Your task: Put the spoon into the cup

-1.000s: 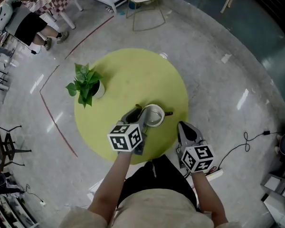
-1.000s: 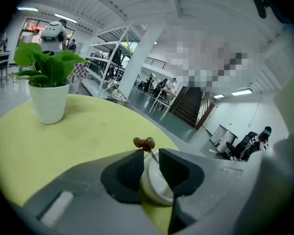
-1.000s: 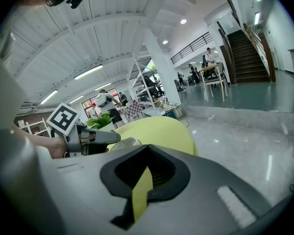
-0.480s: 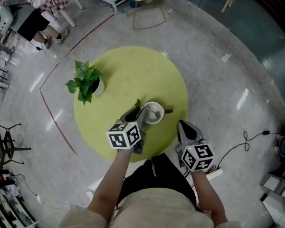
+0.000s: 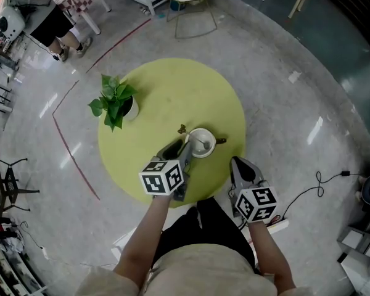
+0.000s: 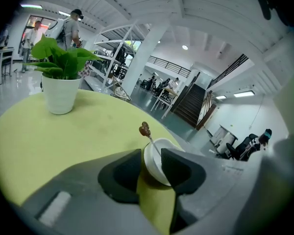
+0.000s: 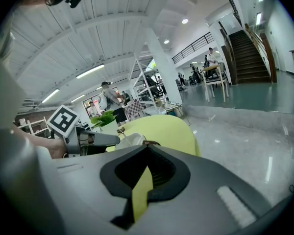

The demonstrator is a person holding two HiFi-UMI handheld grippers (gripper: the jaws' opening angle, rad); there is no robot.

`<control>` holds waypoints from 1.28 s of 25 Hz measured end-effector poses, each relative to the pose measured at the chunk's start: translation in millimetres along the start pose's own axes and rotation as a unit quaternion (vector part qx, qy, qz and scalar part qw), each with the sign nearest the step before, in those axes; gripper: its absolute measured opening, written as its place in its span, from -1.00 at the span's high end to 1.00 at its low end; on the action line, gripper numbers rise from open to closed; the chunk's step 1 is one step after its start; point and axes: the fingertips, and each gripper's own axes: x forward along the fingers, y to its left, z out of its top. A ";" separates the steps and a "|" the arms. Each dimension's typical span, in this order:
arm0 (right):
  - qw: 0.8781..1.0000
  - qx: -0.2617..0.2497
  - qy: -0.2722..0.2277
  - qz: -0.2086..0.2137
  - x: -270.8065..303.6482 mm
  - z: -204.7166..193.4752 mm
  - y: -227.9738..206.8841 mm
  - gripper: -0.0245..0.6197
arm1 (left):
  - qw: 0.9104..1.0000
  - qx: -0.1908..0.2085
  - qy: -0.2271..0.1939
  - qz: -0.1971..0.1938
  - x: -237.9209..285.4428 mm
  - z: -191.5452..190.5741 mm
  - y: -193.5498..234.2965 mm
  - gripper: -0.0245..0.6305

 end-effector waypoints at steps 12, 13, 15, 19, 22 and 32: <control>1.000 -0.008 -0.001 0.005 -14.5 -8.1 21.5 0.92 | 1.000 0.013 -0.006 0.003 -29.8 -14.6 -5.1 0.58; 1.000 -0.008 -0.001 0.005 -15.5 -8.9 23.1 0.92 | 1.000 0.014 -0.006 0.004 -32.1 -16.2 -5.0 0.58; 1.000 -0.010 -0.002 0.005 -18.3 -10.6 26.6 0.92 | 1.000 0.016 -0.005 0.003 -37.0 -19.0 -5.6 0.58; 1.000 -0.012 -0.002 0.005 -23.7 -17.2 34.3 0.92 | 1.000 0.018 -0.006 0.004 -47.8 -26.0 -5.4 0.61; 1.000 -0.009 -0.004 0.005 -28.3 -21.8 40.7 0.92 | 1.000 0.020 -0.011 0.004 -56.5 -30.5 -6.3 0.64; 1.000 -0.011 -0.021 0.001 -47.1 -29.8 60.4 0.92 | 0.999 0.042 -0.024 0.004 -88.5 -46.3 -9.8 0.77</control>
